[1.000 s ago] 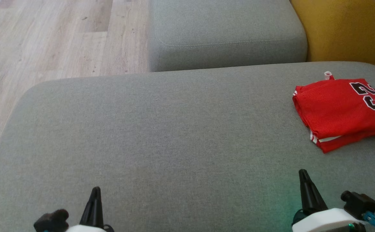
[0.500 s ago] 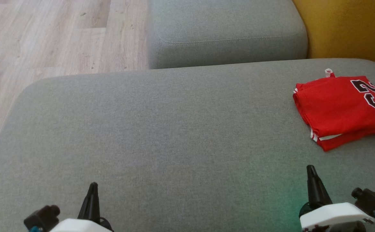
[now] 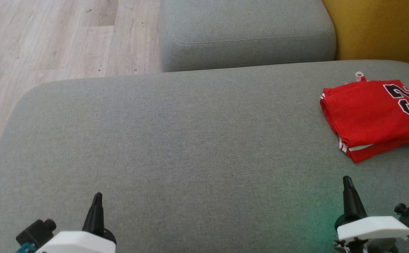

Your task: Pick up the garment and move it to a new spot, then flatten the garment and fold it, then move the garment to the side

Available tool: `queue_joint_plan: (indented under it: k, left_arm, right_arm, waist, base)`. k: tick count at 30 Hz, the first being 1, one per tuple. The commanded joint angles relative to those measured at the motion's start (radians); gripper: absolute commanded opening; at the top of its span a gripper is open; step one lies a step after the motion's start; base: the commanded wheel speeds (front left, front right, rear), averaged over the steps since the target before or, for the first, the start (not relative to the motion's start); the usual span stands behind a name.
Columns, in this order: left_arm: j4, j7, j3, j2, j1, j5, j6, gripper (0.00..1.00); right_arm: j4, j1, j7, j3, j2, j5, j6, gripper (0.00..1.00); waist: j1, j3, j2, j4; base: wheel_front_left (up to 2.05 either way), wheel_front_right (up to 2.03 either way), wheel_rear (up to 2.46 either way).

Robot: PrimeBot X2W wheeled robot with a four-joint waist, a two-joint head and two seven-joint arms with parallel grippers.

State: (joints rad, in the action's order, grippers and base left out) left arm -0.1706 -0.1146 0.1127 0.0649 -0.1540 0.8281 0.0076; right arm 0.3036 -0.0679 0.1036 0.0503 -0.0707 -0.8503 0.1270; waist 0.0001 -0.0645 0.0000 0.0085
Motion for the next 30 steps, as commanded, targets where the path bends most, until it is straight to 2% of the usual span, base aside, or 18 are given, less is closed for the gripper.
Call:
queue_joint_plan:
  k: [1,30]
  left_arm:
    - [0.025,0.005,-0.03,0.017,0.069,0.03,-0.009,0.0]
    - [-0.018,0.086,-0.094,0.018,0.152,0.378,-0.066,0.0]
  right_arm:
    - [-0.038,0.062,-0.01,-0.001,-0.005,-0.031,0.002,0.0]
    - [-0.048,0.111,-0.093,-0.063,-0.001,-0.359,0.003,0.0]
  waist:
    - [-0.0001,0.001,0.0,0.0]
    - [-0.0001,0.031,0.0,-0.004]
  base:
    - [0.0,0.0,0.0]
    - [0.0,0.0,0.0]
